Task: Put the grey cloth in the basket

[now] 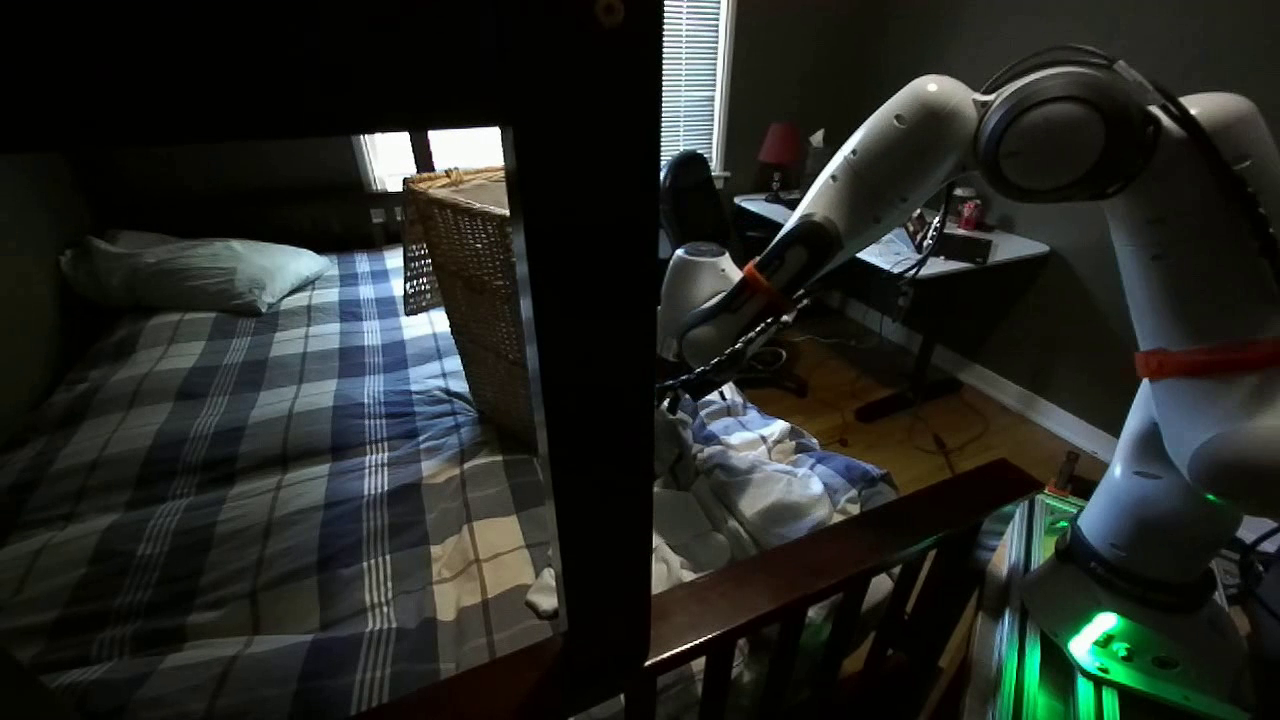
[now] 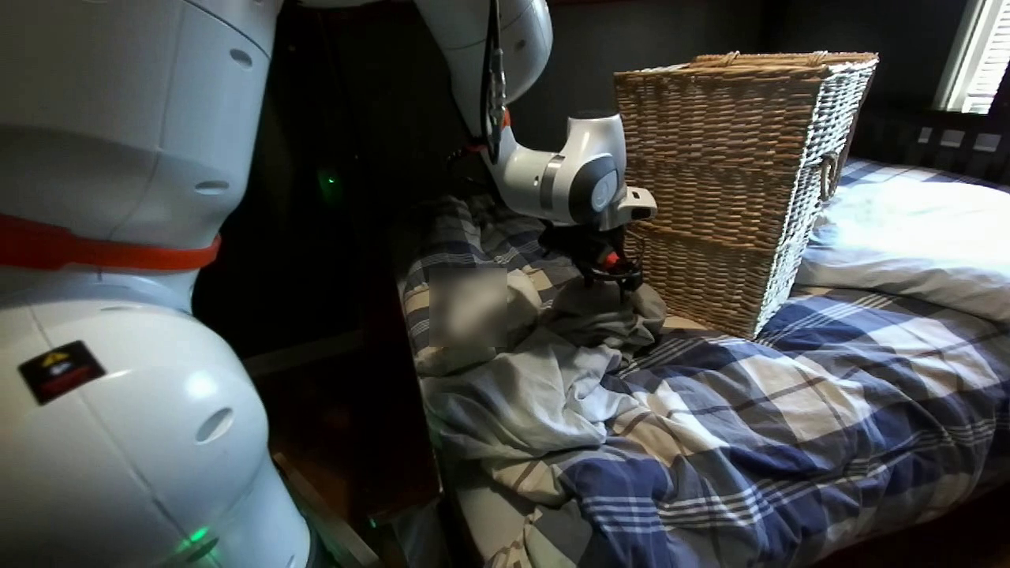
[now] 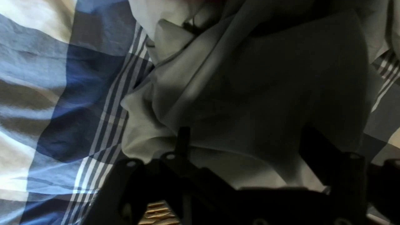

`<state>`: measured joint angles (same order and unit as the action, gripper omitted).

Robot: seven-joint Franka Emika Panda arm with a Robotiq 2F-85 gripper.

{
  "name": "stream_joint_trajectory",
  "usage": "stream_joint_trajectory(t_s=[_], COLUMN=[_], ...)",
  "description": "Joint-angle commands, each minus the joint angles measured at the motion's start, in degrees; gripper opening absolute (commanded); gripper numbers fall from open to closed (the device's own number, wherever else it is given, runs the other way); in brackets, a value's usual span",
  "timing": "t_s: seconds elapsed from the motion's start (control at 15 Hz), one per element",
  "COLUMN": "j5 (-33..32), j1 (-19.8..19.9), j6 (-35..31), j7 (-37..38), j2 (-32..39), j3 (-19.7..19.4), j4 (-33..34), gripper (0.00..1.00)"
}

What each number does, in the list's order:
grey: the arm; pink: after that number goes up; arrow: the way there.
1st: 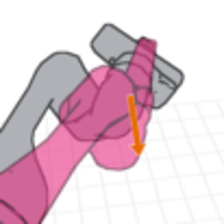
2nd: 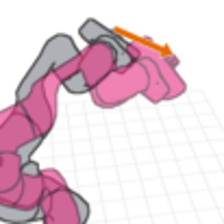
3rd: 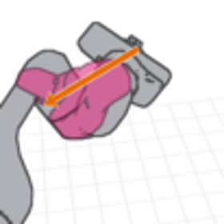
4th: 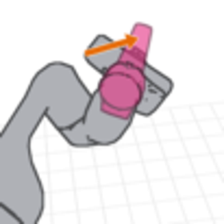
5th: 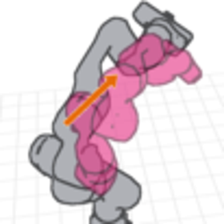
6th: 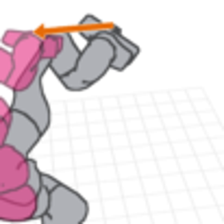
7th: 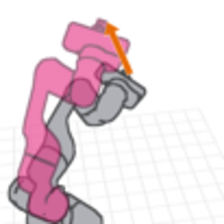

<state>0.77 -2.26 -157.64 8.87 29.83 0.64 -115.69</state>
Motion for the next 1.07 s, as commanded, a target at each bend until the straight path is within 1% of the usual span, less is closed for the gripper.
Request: stream_joint_trajectory(t_s=[0.0,0.27,0.4,0.47,0.53,0.67,0.8,0.93,1.0], j5=[-0.5,0.2,0.2,0.5,0.5,0.4,0.5,0.6,0.3], j1=[-1.6,-1.6,-1.8,-1.9,-2.2,-3.2,-4.6,-5.6,-6.0], j6=[-0.9,-0.5,0.0,0.9,1.5,3.4,5.9,8.2,8.2], j7=[-0.2,-0.5,-0.3,0.1,0.5,2.2,4.9,7.0,7.8], j2=[6.0,9.3,10.5,10.8,11.1,10.3,7.8,3.1,-0.1], j3=[-1.0,-0.7,-0.8,-0.8,-1.1,-1.9,-2.8,-3.1,-3.2], j4=[5.0,6.8,7.0,7.0,7.0,6.5,5.2,3.4,2.1], gripper=[0.58,0.26,0.12,0.04,0.01,0.00,0.01,0.01,0.01])
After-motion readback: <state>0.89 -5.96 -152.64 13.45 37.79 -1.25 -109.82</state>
